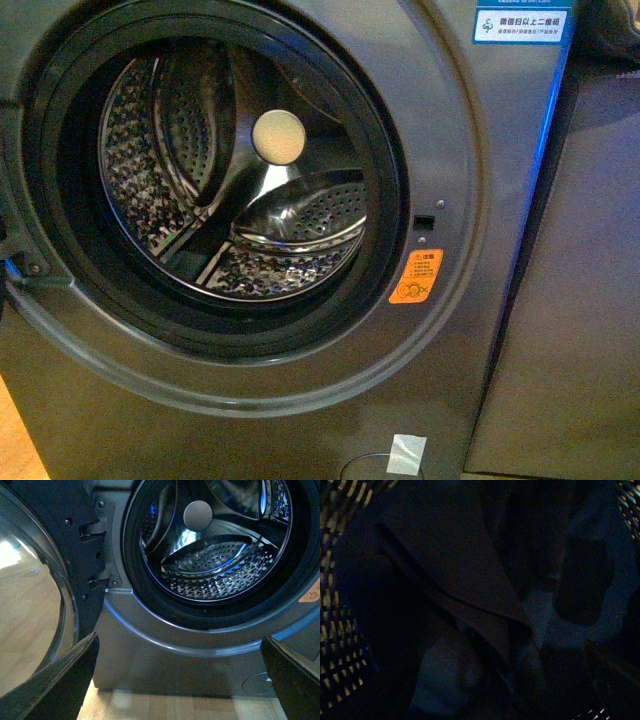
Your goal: Put clothes into washing machine
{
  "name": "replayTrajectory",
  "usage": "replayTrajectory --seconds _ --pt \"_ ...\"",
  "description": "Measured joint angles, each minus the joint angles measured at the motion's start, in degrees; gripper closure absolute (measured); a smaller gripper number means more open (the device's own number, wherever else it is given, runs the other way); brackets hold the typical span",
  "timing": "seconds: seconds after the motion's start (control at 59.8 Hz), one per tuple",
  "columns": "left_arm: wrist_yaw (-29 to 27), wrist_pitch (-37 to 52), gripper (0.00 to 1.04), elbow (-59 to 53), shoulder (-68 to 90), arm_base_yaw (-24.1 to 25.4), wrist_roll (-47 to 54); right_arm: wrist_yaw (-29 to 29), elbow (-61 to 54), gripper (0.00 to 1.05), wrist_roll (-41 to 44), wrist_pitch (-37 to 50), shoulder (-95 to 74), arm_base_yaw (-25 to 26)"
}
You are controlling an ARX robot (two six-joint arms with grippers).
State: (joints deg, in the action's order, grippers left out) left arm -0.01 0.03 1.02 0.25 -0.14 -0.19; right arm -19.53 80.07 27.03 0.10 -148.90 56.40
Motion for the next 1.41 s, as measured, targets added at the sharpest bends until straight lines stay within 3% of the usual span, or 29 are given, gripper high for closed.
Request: replayTrajectory --seconds 0.251,0.502,1.104,1.405 --pt "0.0 0.0 0.07 0.0 0.0 0.0 -0.02 3.3 2.73 0.07 -0.09 3.69 -8.09 -0.57" --pt "0.0 0.0 0.07 0.0 0.0 0.0 0.0 11.65 7.39 0.07 -0.35 12.79 -14.4 0.61" --pt "0.0 0.0 0.07 0.0 0.0 0.0 0.0 13.0 10.86 0.07 -0.87 15.61 -20.87 1.57" --pt "0.0 0.0 0.07 0.0 0.0 0.0 -0.02 10.67 12.22 0.07 -4.61 14.86 -23.06 2.01"
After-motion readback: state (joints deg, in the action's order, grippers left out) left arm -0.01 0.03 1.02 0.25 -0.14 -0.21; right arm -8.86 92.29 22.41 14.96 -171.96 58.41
